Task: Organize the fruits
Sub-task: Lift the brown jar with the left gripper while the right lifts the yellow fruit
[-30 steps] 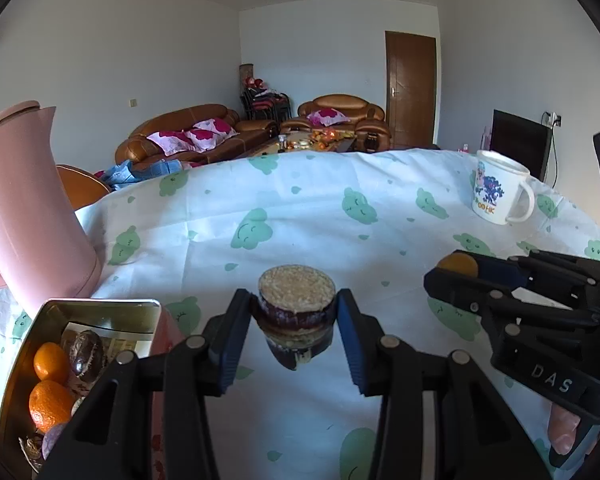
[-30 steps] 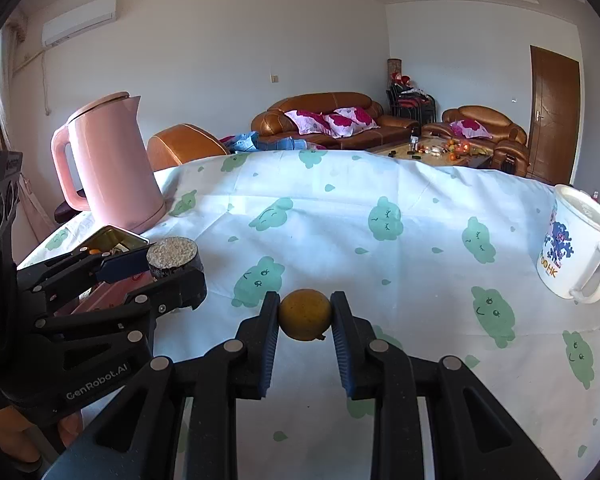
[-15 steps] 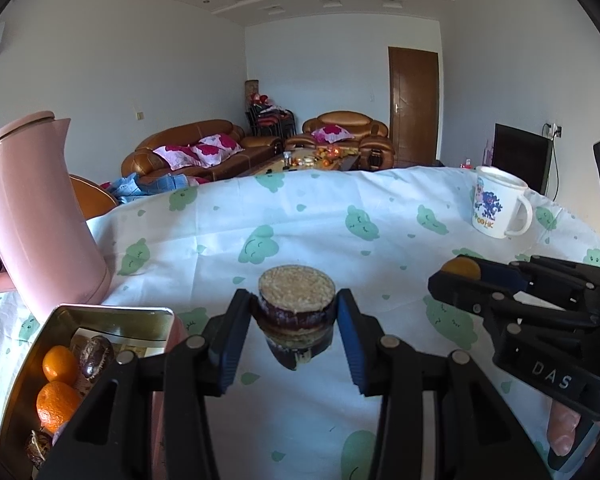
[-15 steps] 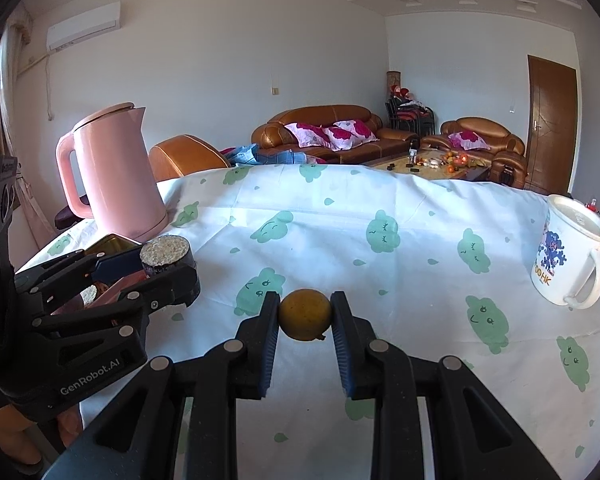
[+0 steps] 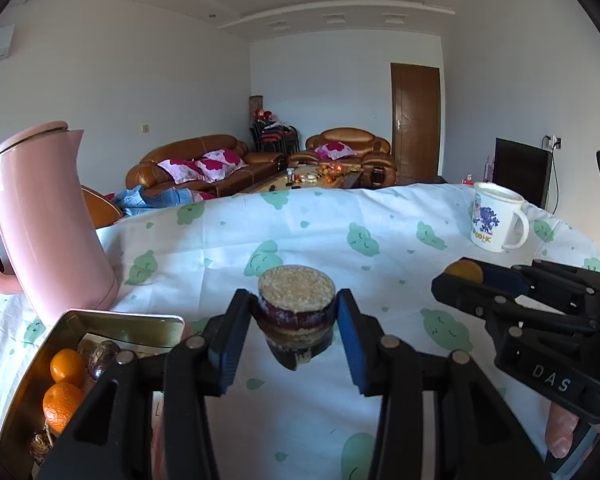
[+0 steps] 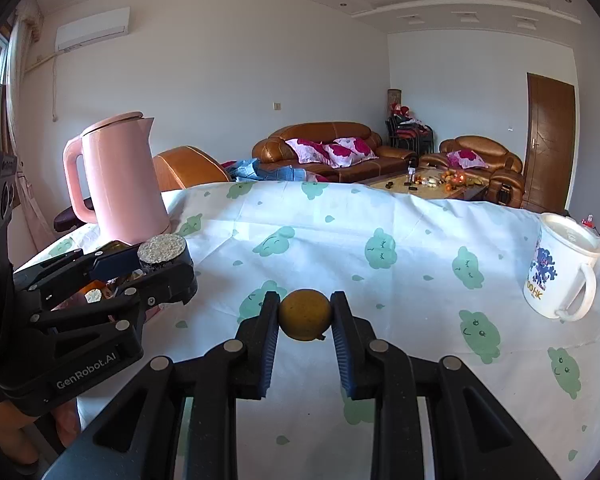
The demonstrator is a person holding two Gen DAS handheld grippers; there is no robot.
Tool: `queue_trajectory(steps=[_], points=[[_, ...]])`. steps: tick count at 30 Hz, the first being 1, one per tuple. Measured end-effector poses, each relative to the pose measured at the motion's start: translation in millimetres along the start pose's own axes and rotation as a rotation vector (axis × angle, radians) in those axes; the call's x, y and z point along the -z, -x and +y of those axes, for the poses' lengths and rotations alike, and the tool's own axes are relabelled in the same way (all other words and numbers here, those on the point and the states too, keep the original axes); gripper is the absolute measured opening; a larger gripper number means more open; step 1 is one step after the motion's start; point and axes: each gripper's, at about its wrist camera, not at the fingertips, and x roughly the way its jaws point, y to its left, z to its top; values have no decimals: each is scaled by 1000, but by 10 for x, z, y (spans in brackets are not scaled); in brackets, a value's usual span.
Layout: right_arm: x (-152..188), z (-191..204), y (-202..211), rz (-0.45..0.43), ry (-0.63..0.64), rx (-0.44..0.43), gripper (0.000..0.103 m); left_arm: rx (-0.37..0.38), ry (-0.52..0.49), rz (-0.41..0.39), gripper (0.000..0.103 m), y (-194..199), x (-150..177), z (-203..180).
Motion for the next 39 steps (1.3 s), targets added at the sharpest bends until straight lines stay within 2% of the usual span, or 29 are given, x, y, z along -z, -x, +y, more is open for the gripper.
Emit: queue_trajectory(steps=[21,33,39], points=[[30,97,197,-99,44,25,27,-15,17,-80,45,187,36,21],[34,141,282,-134,57,34,28,-16,32,-87,45,246,47,46],[34,147,298,-125,54,32,27,-14,43,-68,45,289,64,99]])
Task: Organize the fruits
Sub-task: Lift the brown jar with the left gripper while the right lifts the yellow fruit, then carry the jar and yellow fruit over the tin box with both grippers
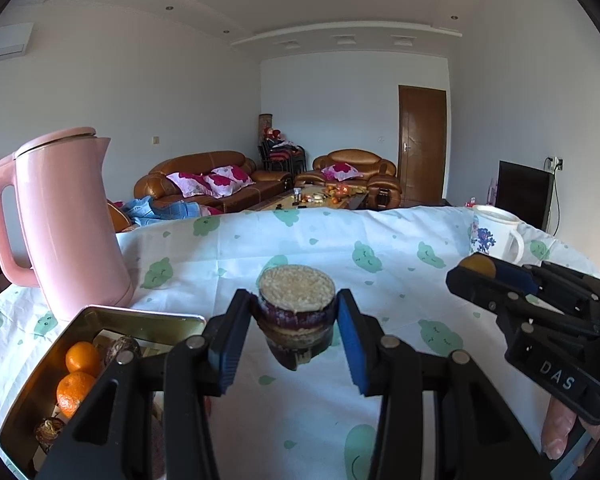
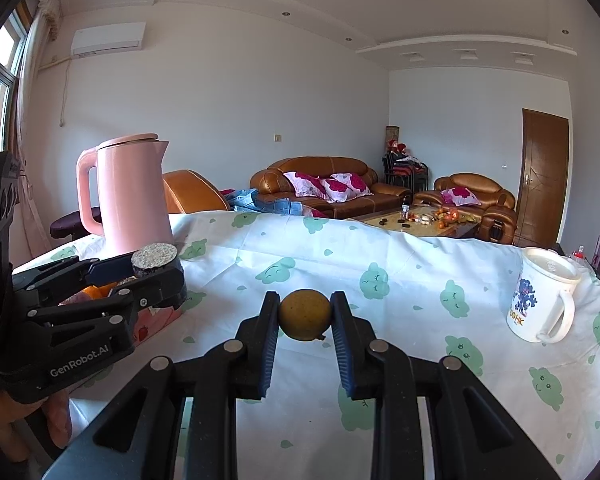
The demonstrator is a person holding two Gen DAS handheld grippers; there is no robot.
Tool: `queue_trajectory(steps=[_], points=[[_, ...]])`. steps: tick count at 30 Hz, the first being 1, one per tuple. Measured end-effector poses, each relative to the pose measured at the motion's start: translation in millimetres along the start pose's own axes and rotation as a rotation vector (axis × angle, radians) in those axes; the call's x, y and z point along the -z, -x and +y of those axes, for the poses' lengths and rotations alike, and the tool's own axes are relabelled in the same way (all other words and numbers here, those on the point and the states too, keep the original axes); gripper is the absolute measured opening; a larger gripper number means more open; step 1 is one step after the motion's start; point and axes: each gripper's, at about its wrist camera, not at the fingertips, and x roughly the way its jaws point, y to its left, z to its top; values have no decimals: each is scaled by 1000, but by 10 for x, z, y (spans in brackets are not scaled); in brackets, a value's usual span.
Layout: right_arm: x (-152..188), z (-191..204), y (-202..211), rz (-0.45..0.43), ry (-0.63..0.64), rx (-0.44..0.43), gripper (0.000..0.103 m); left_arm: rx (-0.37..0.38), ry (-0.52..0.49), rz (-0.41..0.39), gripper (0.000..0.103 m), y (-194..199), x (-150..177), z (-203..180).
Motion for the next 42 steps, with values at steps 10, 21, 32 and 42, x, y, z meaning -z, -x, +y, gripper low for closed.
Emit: queue_trajectory(steps=[10,21,32,42], points=[[-4,135,-33,24,24,-18,28,11,25,23,45,60,50,118],[0,399,-48,36,48,-72,28,6,50,31,45,186,113,305],[-32,661,-43,44,81,-120,28,-19,46,40,45,280,172,455],[-67,881,-82,54,113,-159,28,-39,48,40,45,395,205,613]])
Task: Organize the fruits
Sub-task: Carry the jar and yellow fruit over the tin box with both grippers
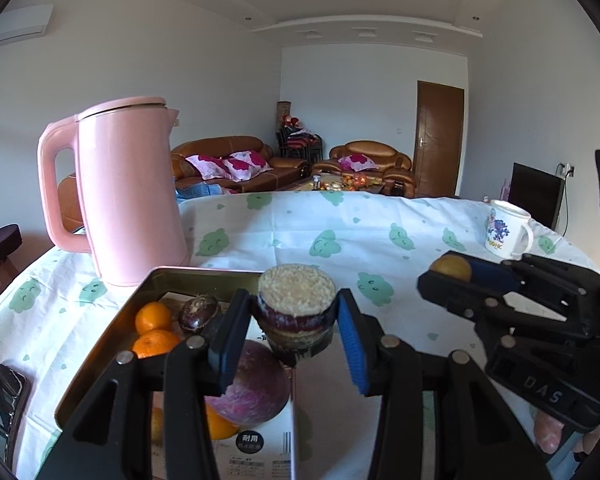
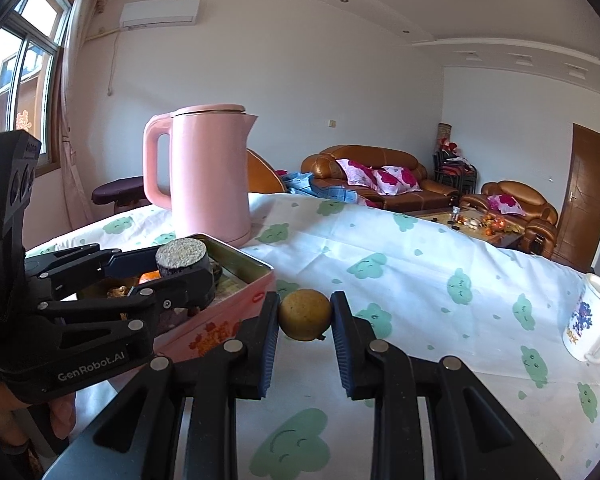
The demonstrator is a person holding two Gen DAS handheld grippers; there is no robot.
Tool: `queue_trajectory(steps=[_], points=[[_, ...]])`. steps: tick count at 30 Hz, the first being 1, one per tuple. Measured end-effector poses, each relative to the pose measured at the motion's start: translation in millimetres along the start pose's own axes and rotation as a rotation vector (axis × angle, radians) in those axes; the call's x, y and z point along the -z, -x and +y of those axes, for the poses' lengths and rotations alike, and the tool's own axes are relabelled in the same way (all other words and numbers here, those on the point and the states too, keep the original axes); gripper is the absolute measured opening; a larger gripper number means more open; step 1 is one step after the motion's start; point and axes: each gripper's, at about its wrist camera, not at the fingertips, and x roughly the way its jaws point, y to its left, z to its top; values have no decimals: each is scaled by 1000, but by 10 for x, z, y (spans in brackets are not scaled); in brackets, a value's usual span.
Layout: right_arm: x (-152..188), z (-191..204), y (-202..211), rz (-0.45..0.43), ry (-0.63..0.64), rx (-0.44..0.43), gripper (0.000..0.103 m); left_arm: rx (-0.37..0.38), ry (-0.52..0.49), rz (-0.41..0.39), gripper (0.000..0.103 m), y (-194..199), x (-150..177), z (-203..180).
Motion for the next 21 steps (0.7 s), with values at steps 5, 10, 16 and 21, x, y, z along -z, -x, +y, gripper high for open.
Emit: queue_trajectory(steps=[5,10,16,21], points=[[-38,116,-6,-8,17,-17,28,8,-11,-2,45,73,-6,5],[-64,164,18,-15,25,-26,28,19,3,-7,45,127,-21,45],[-90,195,23,-19,28,-33,28,31,2,-27,45,232,-79,72],[-131,233,24,-24,31,-43,28,12,6,-44,45,296,-111,144]])
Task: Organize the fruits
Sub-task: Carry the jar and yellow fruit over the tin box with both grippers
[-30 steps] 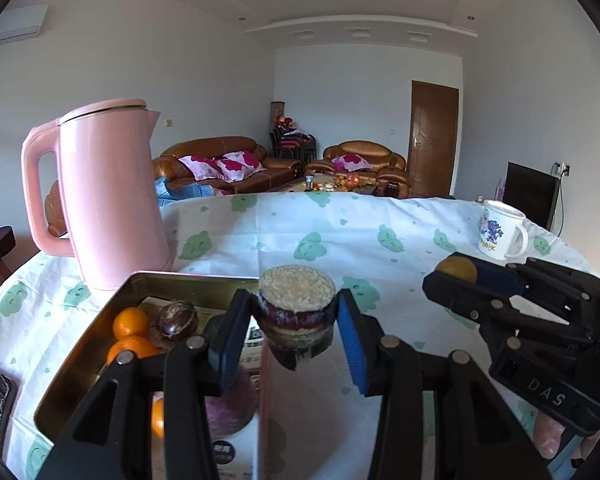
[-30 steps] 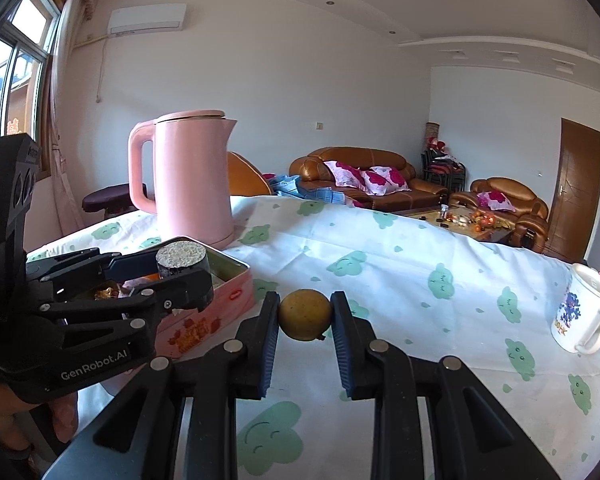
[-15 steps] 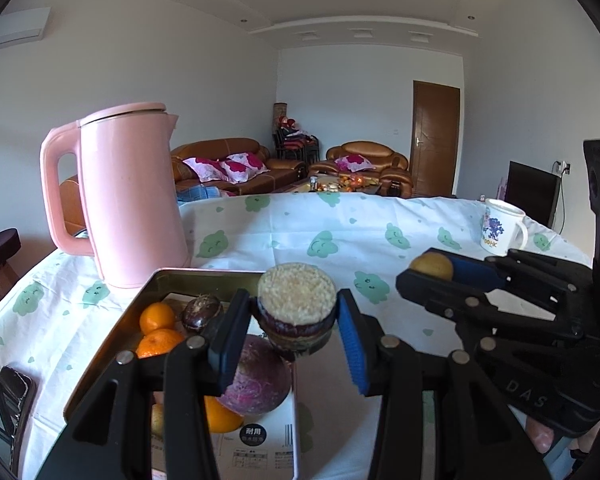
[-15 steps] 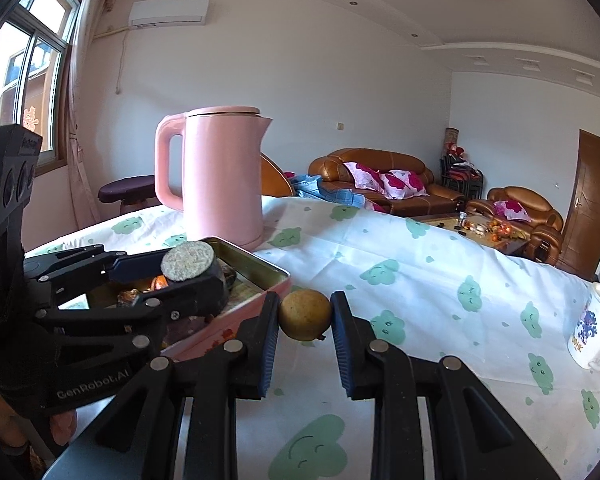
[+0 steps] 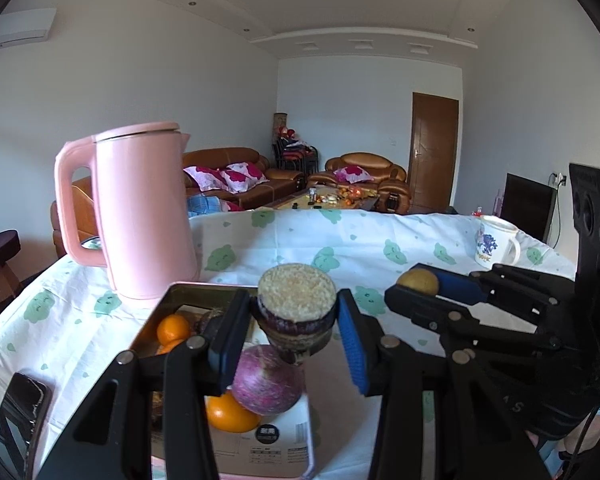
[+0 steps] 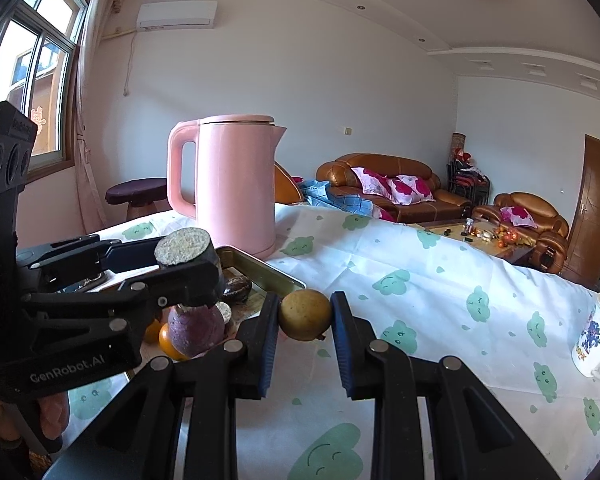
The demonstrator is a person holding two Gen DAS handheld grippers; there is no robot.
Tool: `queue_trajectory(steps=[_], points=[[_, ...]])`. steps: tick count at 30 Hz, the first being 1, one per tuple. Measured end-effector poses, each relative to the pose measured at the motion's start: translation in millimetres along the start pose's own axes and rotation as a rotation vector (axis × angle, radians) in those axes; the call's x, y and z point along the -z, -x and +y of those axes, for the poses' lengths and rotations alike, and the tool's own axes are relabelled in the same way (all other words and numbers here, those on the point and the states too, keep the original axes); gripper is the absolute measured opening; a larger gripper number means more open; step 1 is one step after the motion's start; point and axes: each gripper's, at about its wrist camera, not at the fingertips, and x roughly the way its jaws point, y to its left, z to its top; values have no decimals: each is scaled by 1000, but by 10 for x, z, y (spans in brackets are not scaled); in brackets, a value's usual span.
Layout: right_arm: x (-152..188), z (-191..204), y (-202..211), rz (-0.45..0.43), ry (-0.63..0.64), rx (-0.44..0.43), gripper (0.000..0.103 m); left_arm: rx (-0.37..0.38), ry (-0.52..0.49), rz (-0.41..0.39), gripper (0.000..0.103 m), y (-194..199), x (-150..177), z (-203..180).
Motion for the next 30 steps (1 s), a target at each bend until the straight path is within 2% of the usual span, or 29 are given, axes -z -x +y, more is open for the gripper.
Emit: queue_trajectory(steps=[21,30], points=[[-164,390,-239,8,59,-88,28,-120,48,20,45,25,70,531],[-149,625,-372,33,76,-138,28,-145,68,41,45,34,125,718]])
